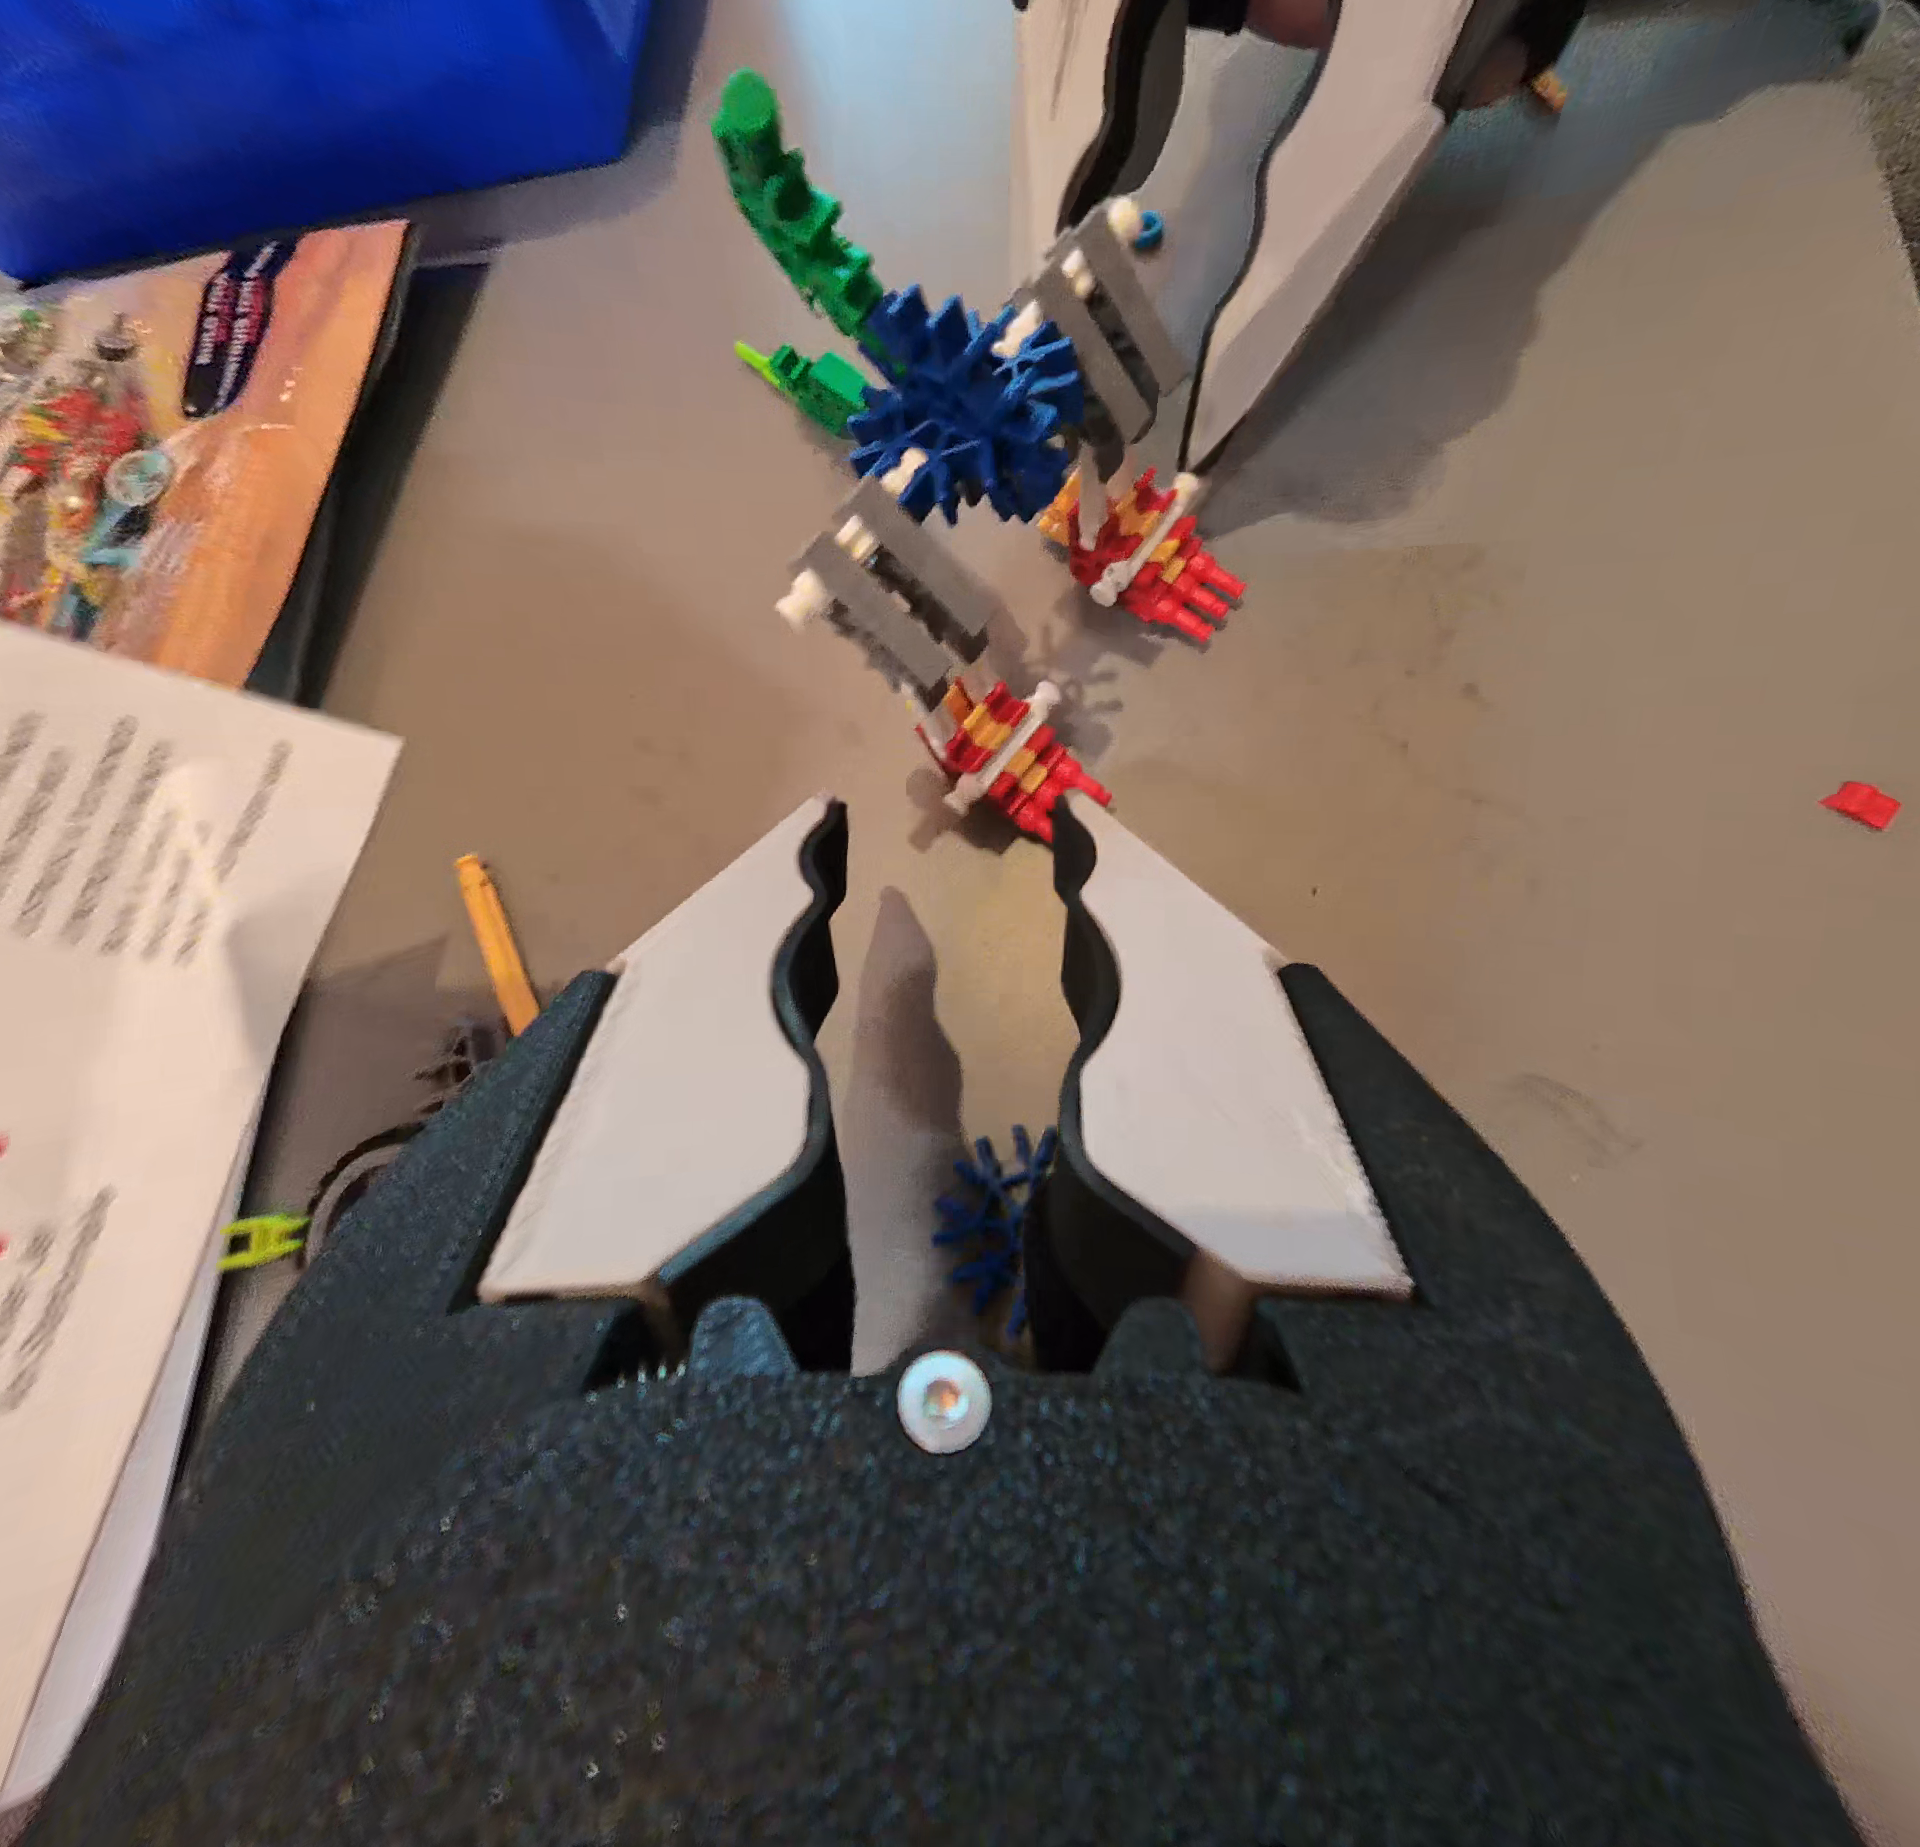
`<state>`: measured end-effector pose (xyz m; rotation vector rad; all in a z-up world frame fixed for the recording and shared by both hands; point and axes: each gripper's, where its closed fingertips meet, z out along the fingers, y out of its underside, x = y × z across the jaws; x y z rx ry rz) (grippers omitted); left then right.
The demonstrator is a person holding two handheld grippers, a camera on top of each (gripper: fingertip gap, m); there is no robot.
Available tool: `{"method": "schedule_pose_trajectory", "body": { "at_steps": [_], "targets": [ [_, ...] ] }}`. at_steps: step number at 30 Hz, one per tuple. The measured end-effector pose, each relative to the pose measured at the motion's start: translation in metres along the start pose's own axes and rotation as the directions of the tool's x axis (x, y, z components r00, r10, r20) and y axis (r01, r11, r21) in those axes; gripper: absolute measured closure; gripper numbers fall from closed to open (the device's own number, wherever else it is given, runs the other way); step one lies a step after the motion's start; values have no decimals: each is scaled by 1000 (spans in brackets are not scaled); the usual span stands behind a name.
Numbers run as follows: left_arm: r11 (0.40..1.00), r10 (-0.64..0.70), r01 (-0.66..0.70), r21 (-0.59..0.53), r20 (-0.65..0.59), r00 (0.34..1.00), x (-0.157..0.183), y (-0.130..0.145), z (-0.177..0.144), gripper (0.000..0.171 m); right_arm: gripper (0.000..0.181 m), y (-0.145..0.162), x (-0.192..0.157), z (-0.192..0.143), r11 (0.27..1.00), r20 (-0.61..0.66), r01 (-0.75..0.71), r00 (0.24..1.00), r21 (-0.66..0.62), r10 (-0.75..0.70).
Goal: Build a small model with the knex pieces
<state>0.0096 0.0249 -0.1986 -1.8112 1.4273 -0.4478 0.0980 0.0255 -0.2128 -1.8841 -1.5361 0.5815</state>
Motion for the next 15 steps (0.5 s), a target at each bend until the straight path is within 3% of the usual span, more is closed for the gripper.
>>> {"method": "schedule_pose_trajectory", "body": {
  "at_steps": [7, 15],
  "targets": [
    [998, 46, -44, -38, 64, 997, -10, 18, -18, 130, 144, -12, 16, -1, 993, 38, -26, 999, 115, 21],
    [997, 76, -74, -21, 104, 992, -14, 25, -30, 129, 145, -19, 27, -3, 980, -15, 1, 1000, 201, 1]
  ]
}}
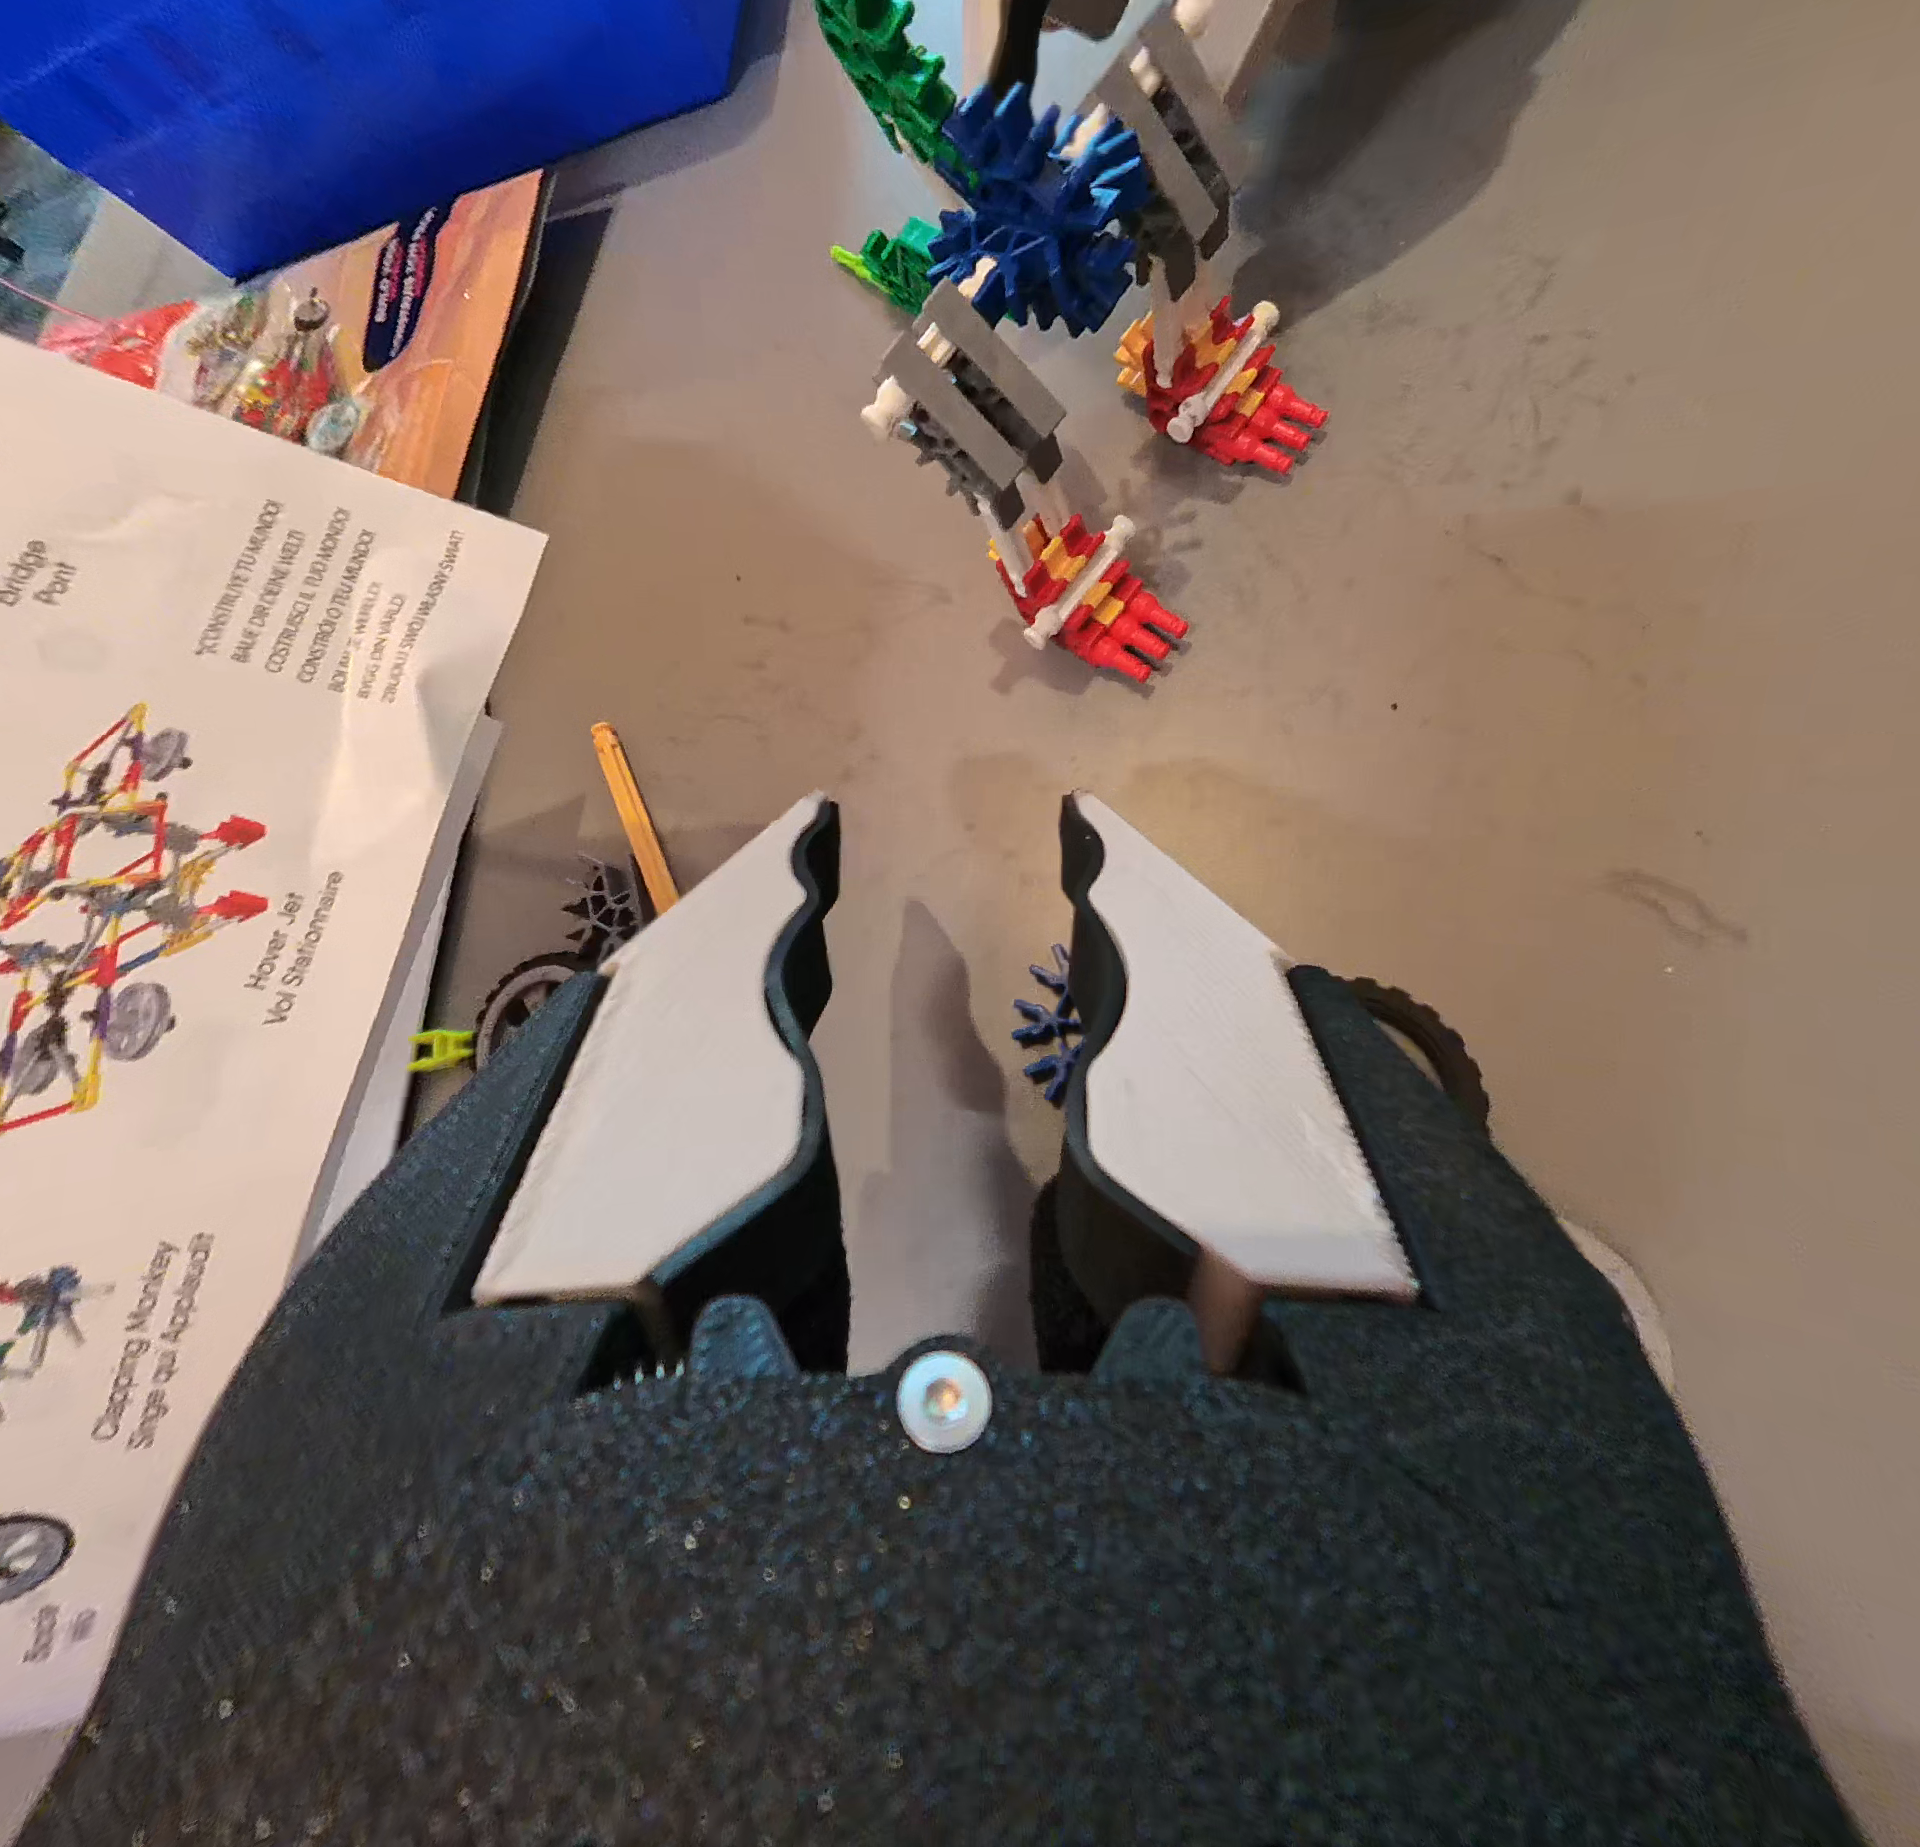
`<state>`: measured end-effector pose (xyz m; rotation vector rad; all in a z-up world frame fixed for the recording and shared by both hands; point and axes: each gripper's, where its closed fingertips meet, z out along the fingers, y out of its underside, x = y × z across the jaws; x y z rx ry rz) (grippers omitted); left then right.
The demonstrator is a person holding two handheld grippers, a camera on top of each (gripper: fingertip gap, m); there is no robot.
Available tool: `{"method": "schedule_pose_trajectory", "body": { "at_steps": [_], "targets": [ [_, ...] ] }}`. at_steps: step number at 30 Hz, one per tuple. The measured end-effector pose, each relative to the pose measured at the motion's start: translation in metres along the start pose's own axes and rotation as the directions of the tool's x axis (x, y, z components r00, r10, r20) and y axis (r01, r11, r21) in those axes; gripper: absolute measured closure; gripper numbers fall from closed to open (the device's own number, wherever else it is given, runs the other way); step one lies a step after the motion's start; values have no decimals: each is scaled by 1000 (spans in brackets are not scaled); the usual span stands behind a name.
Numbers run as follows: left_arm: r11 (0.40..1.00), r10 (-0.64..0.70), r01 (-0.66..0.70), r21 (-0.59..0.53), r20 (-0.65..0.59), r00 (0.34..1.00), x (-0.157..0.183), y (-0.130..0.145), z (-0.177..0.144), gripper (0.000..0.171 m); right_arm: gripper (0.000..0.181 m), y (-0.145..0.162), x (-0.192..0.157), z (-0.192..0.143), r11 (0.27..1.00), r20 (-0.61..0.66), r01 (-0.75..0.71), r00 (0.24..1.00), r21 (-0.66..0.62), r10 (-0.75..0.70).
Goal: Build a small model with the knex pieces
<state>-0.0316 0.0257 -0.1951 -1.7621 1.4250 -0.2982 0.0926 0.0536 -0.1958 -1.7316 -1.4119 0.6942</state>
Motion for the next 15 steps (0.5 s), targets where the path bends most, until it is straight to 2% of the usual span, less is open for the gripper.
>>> {"method": "schedule_pose_trajectory", "body": {
  "at_steps": [5, 15],
  "targets": [
    [1000, -7, 7, -4, 3, 1000, -1, 6, -4, 129, 145, -2, 14, 0, 998, -112, 66, 992, 1, -66],
    [1000, 7, -6, -11, 15, 1000, -1, 4, -3, 129, 148, 0, 24, -2, 990, -207, 142, 968, -18, -143]
  ]
}}
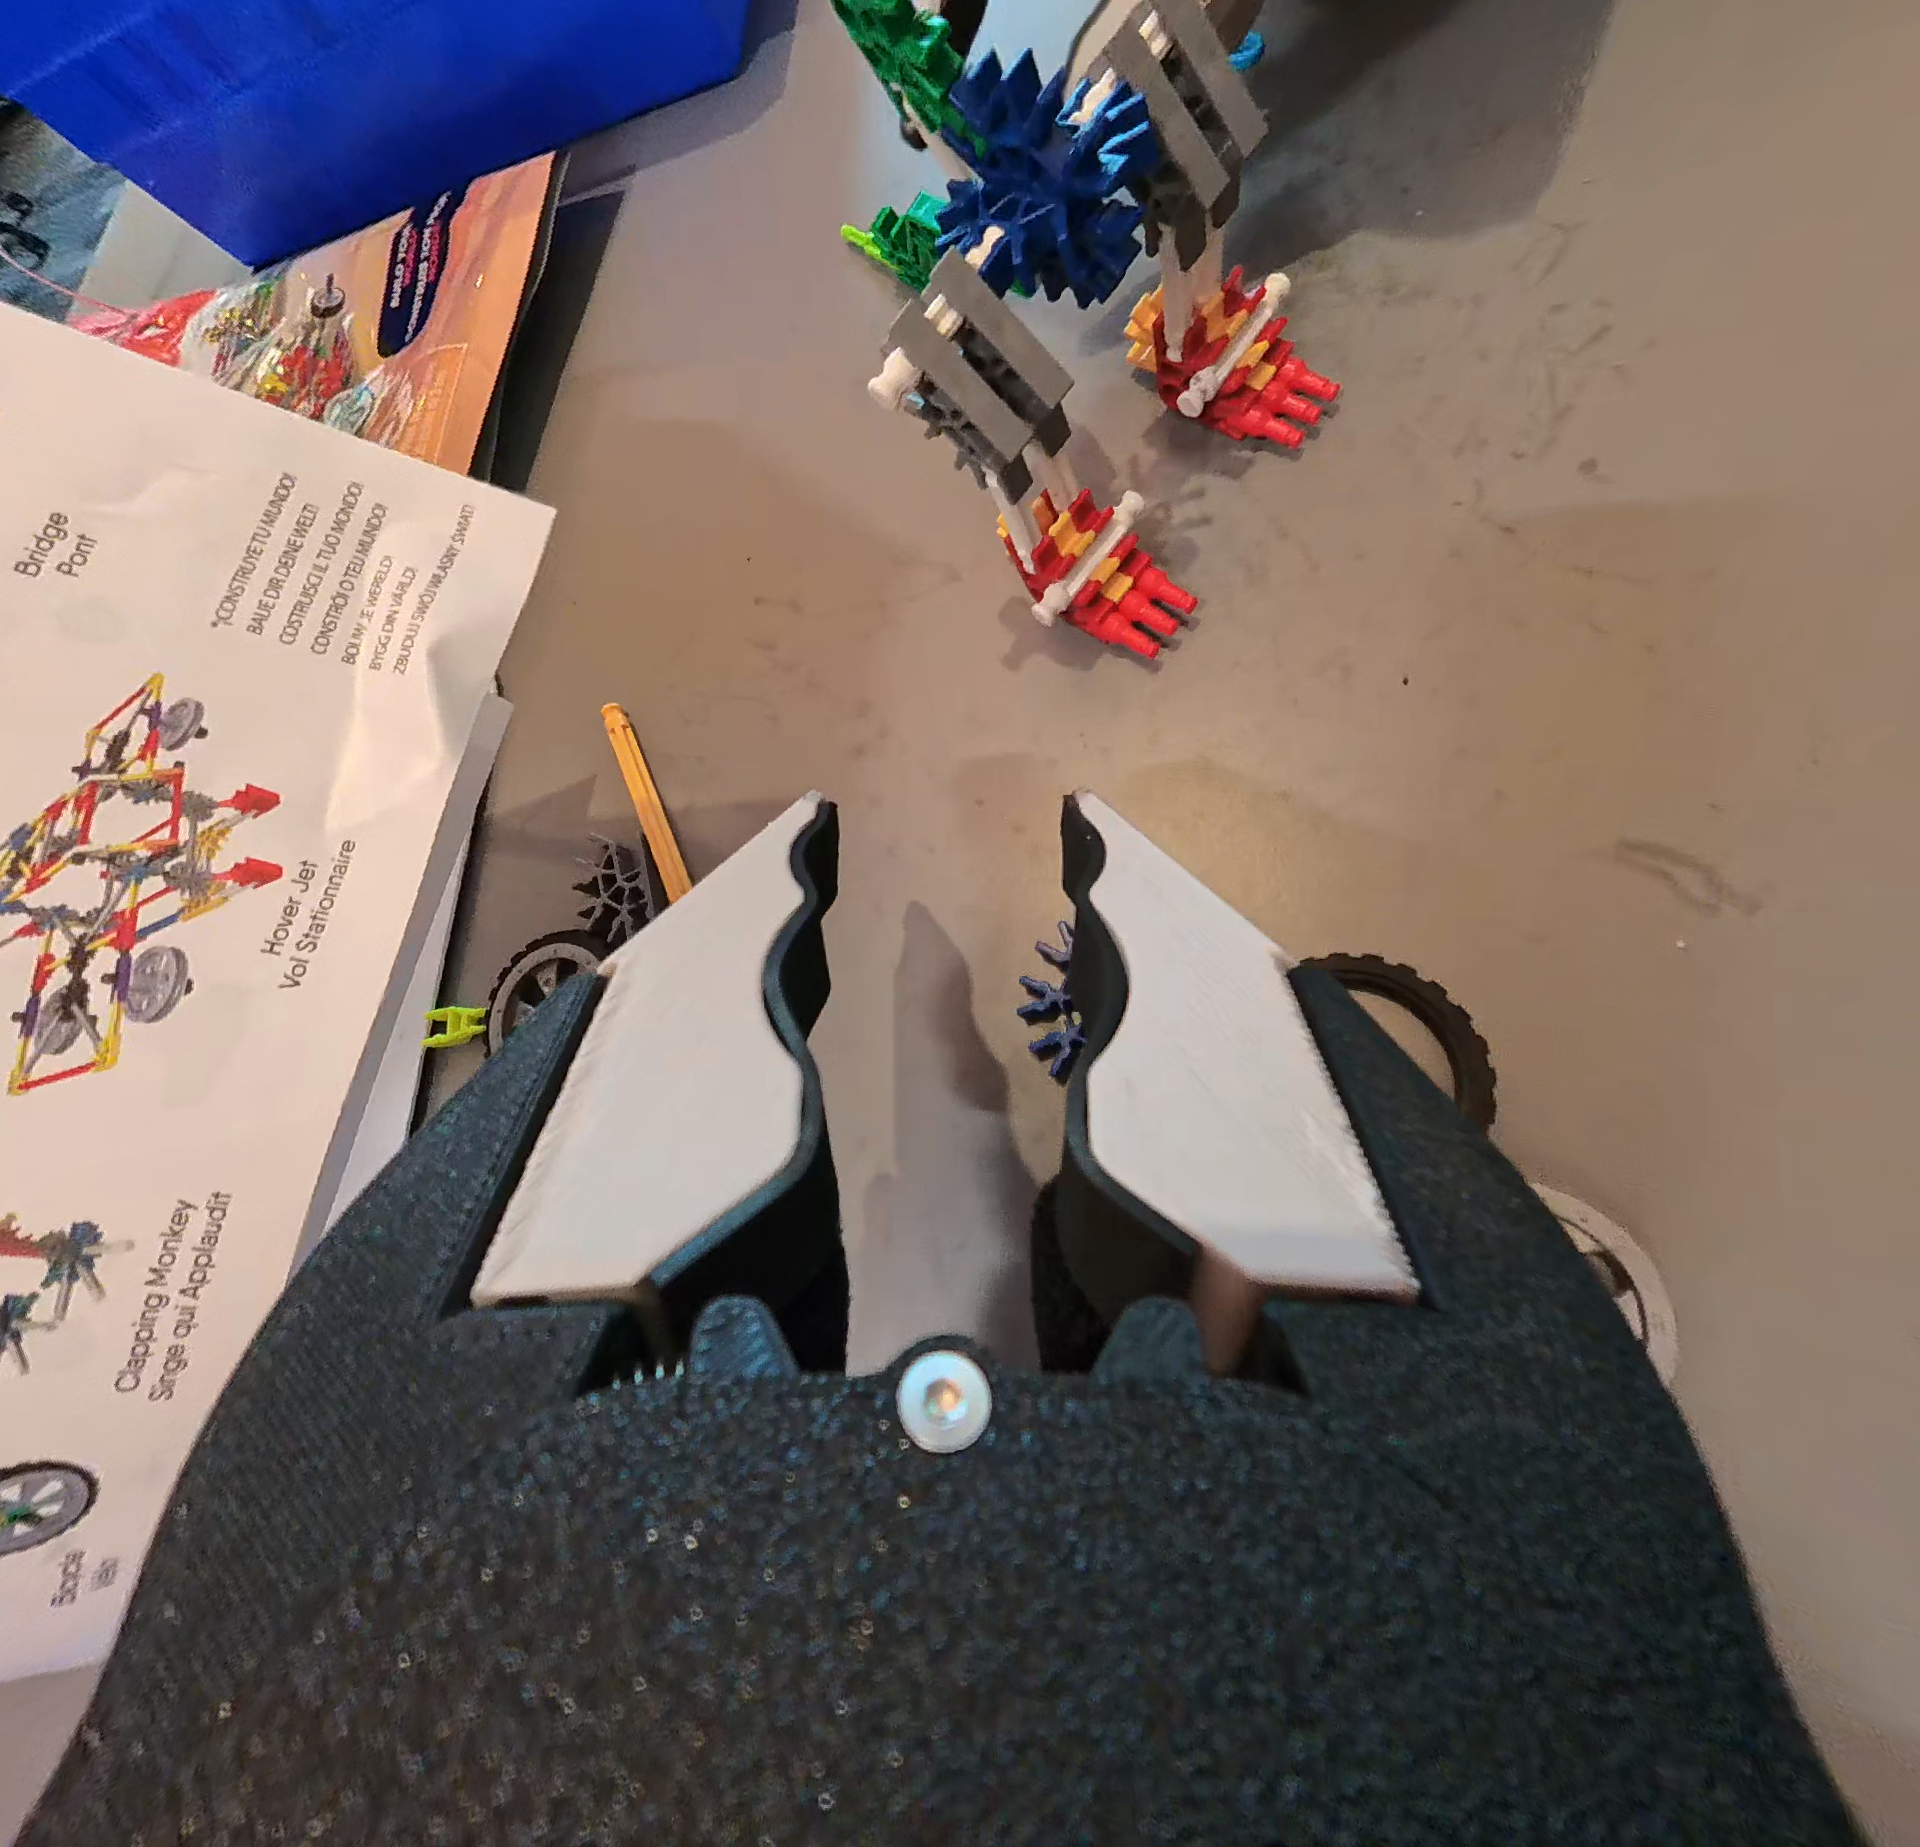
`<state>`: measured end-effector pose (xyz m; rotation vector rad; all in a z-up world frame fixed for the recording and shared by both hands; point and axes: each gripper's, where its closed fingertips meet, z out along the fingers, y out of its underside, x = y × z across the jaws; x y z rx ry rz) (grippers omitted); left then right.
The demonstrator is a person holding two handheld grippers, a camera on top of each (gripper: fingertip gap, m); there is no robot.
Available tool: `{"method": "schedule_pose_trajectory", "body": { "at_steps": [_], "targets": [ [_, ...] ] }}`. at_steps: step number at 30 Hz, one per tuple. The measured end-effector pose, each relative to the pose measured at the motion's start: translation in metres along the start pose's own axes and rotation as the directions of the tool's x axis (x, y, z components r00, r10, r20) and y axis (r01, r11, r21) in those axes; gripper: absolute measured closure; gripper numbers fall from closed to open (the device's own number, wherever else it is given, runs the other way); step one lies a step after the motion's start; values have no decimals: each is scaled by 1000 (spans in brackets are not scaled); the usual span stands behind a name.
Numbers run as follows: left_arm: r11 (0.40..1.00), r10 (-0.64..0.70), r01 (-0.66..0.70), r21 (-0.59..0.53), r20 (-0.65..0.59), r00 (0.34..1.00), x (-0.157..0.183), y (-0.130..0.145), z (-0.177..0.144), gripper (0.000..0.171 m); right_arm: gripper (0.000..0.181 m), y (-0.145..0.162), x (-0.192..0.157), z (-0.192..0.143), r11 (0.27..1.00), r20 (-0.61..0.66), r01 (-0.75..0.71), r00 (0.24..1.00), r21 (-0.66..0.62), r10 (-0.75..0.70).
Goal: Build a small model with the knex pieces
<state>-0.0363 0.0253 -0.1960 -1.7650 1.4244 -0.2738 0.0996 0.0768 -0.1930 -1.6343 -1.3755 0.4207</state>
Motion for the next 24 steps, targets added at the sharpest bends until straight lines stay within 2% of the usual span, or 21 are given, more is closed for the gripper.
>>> {"method": "schedule_pose_trajectory", "body": {
  "at_steps": [24],
  "targets": [
    [999, 11, -12, -30, -10, 1000, 2, 7, 12, 129, 151, 13, 12, 3, 989, -116, 120, 985, -81, -129]
  ]
}}
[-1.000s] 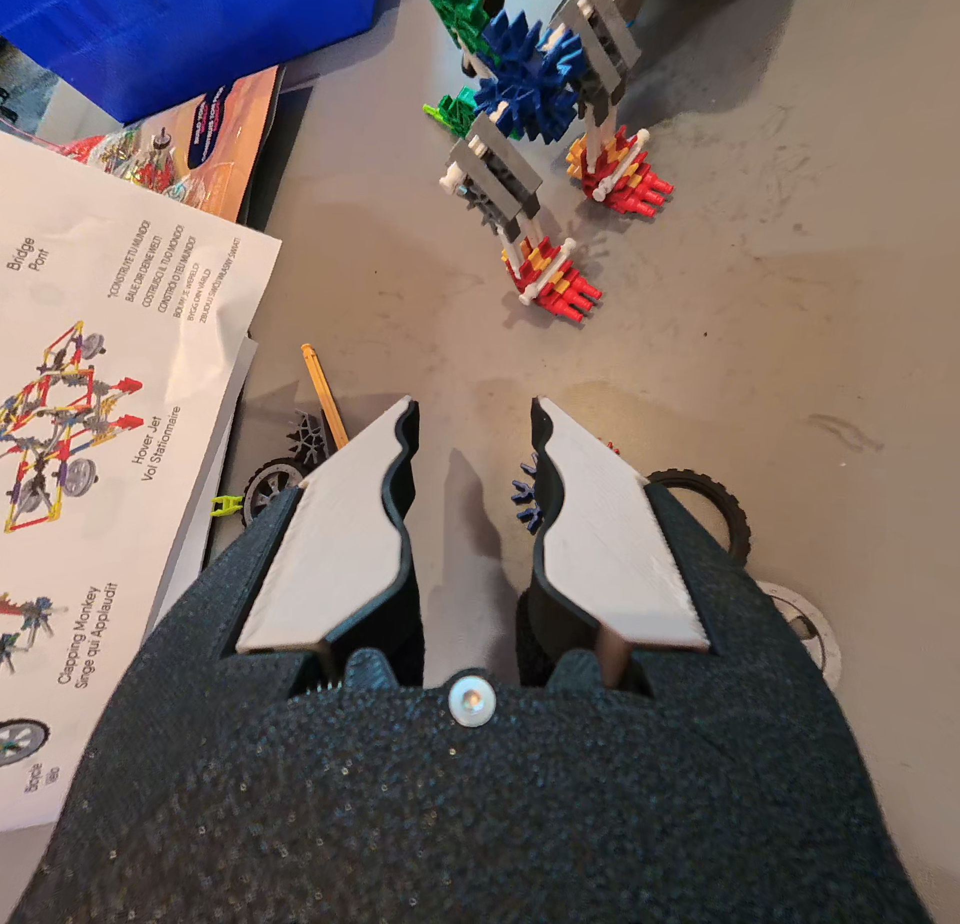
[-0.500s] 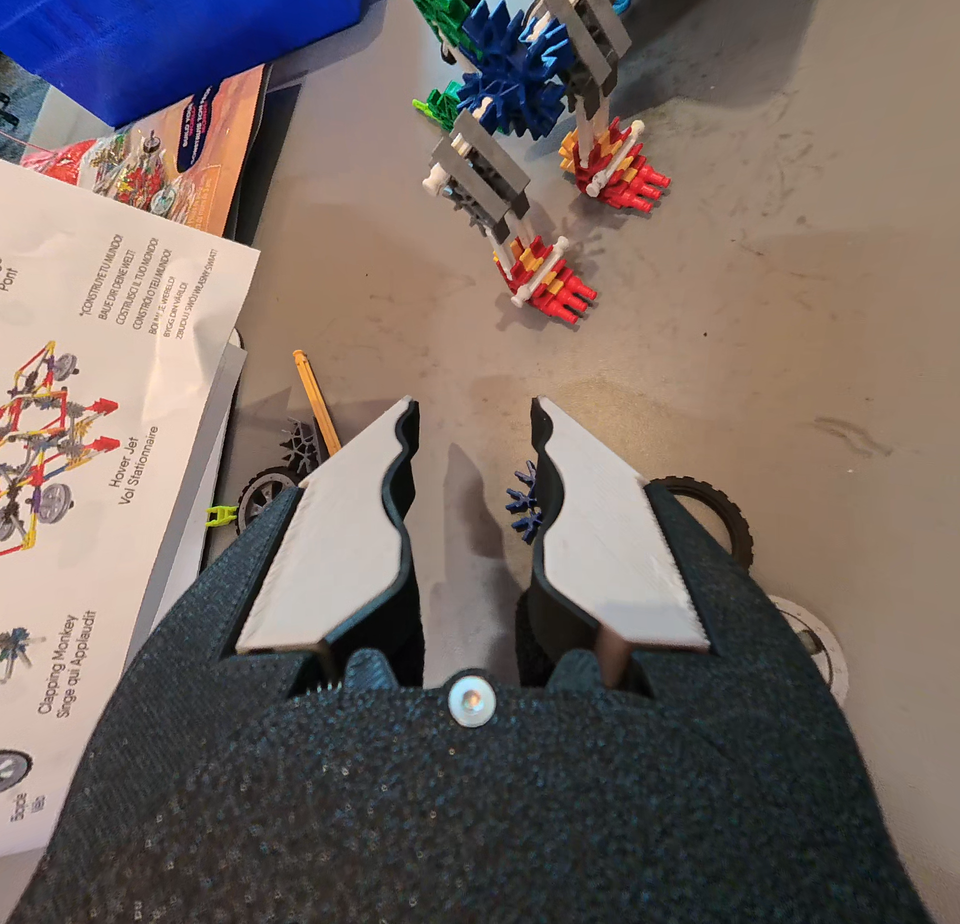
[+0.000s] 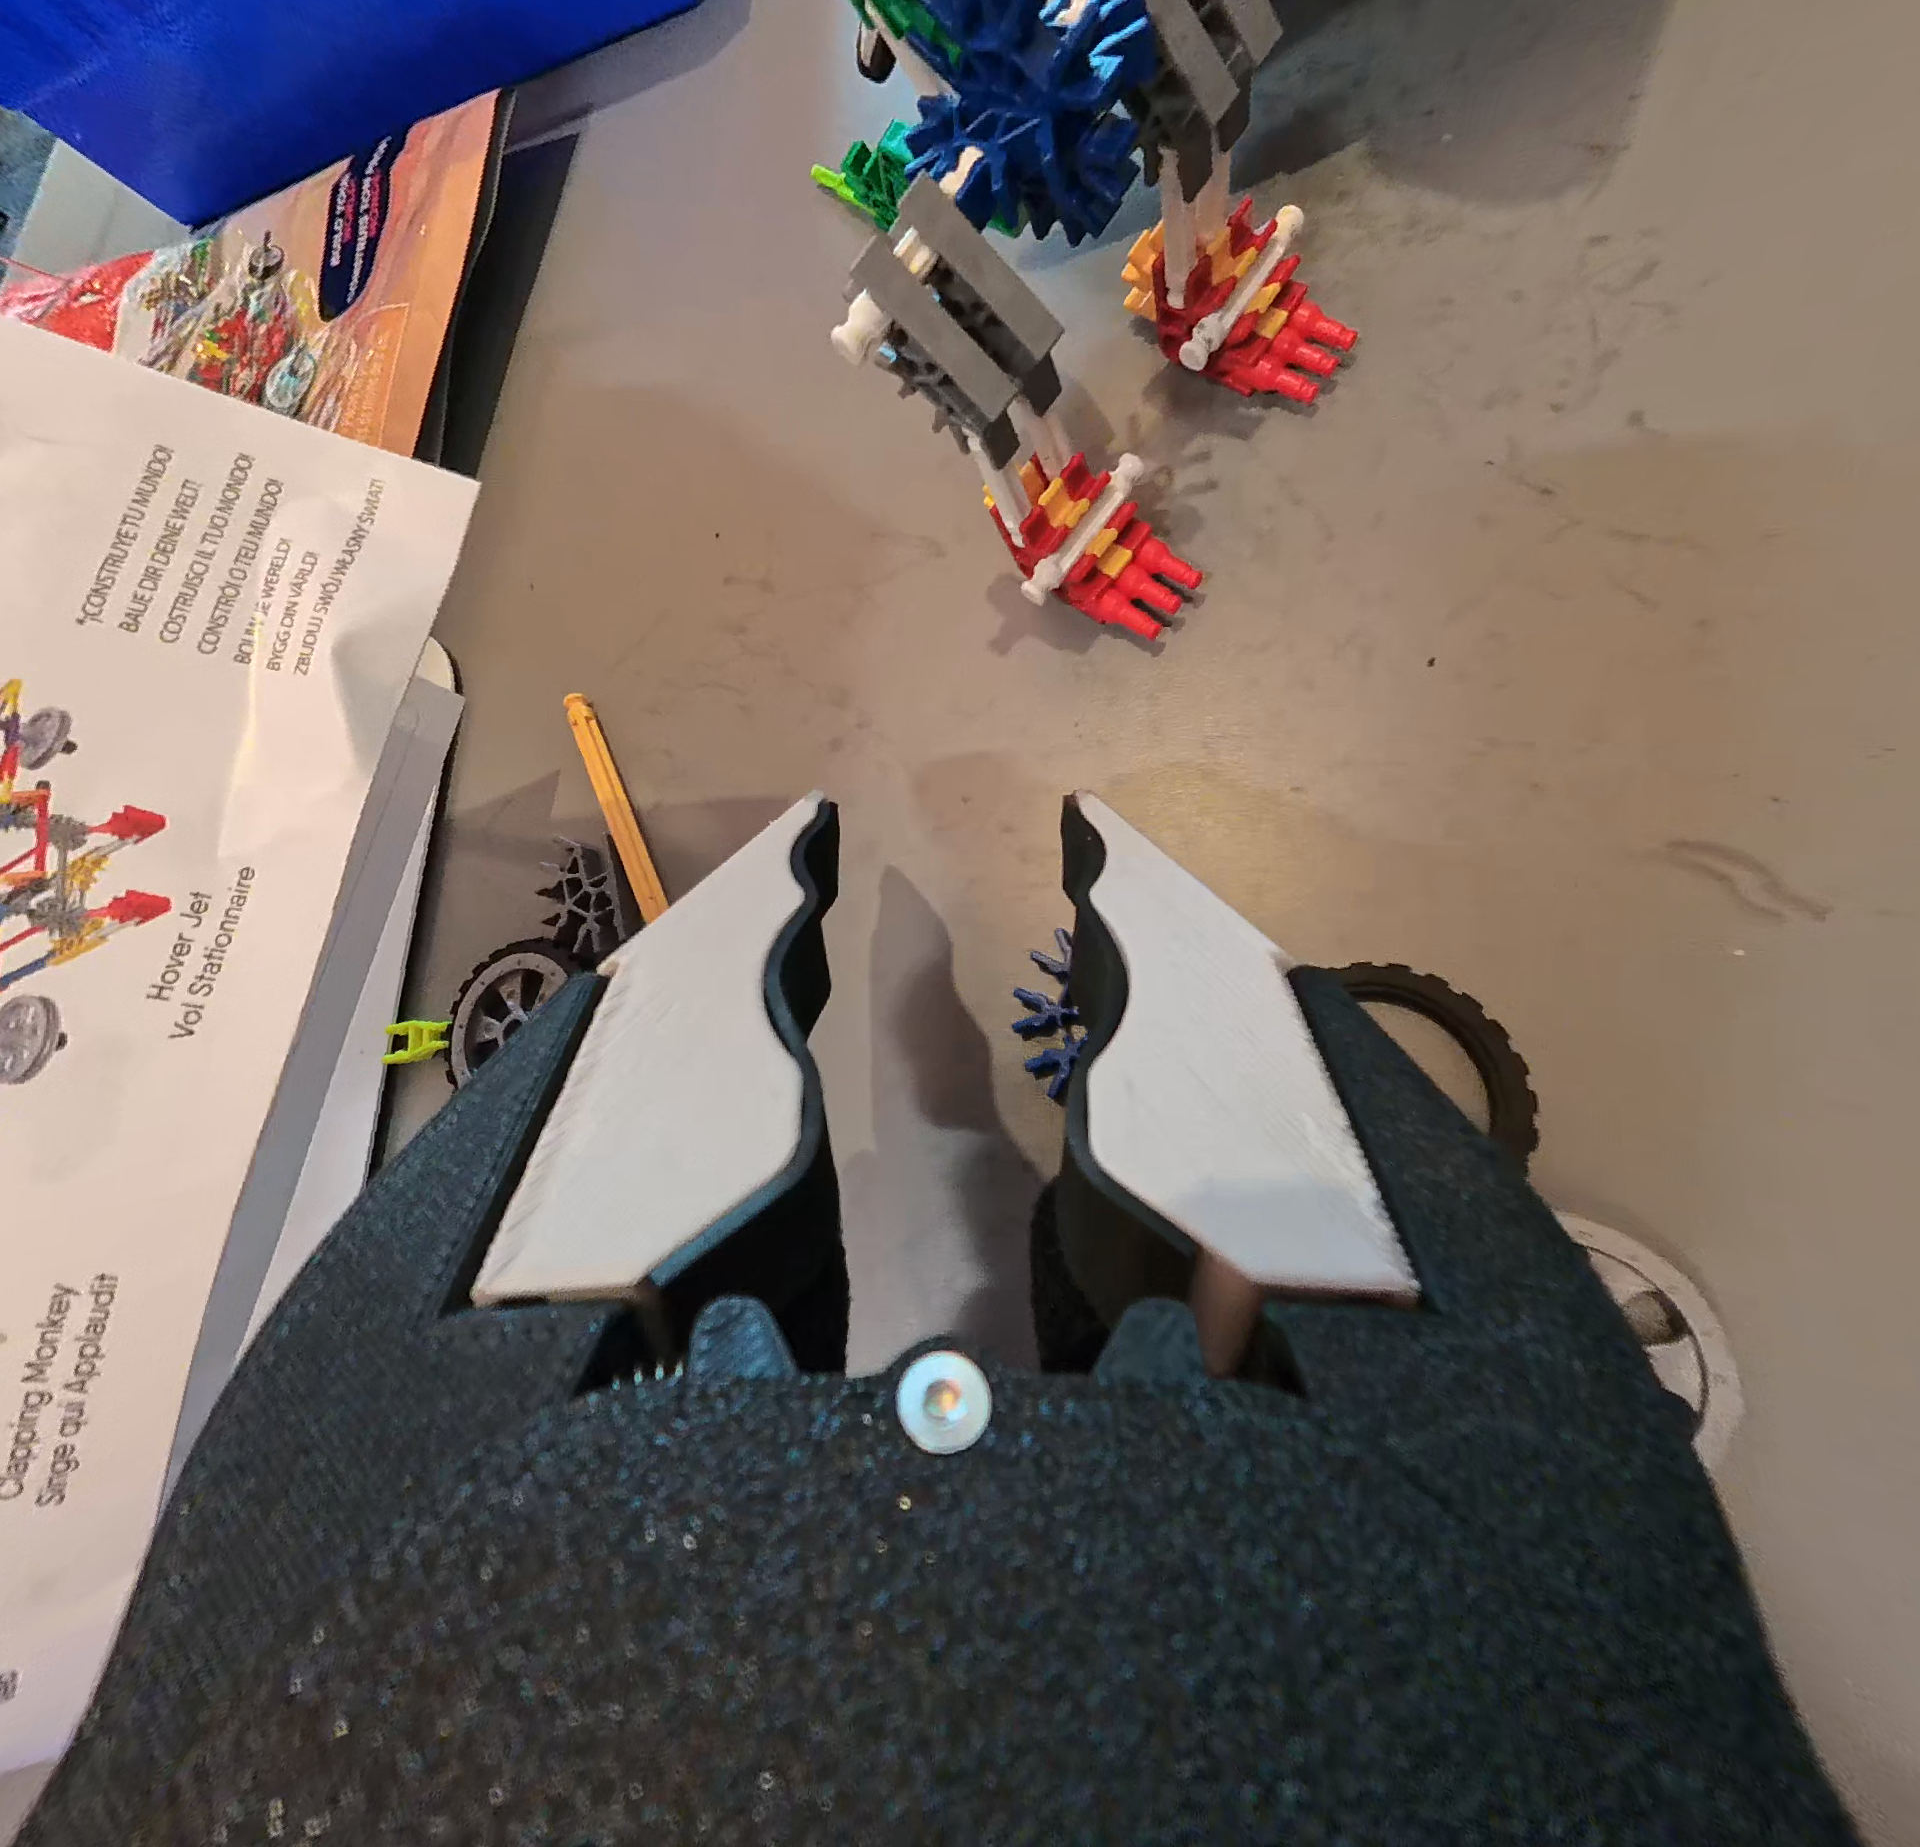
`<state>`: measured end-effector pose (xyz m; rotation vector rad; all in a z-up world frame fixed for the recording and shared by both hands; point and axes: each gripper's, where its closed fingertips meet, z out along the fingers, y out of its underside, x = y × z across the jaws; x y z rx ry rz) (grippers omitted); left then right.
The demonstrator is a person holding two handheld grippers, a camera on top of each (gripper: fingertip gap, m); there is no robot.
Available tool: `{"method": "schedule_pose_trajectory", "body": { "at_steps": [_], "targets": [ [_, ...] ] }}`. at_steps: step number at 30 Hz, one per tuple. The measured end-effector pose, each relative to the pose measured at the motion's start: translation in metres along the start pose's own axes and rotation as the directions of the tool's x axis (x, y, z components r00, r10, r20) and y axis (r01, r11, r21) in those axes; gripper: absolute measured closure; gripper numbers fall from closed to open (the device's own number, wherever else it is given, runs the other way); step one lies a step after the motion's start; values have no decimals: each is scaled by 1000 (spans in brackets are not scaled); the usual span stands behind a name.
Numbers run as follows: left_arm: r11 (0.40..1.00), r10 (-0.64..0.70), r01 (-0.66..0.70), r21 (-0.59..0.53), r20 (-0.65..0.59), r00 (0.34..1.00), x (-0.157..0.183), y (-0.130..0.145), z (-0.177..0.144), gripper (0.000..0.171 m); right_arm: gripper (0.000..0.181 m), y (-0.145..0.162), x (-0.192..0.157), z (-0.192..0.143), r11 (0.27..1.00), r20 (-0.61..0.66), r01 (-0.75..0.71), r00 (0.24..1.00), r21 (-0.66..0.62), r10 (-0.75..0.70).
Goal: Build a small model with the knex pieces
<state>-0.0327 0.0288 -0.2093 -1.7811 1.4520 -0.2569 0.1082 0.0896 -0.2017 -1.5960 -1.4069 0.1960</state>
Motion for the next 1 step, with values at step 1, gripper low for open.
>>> {"method": "schedule_pose_trajectory", "body": {
  "at_steps": [1],
  "targets": [
    [1000, -1, 1, 1, 1, 1000, 0, 0, 0, 129, 151, 1, 0, 1, 1000, -2, 8, 1000, -7, -8]
  ]
}}
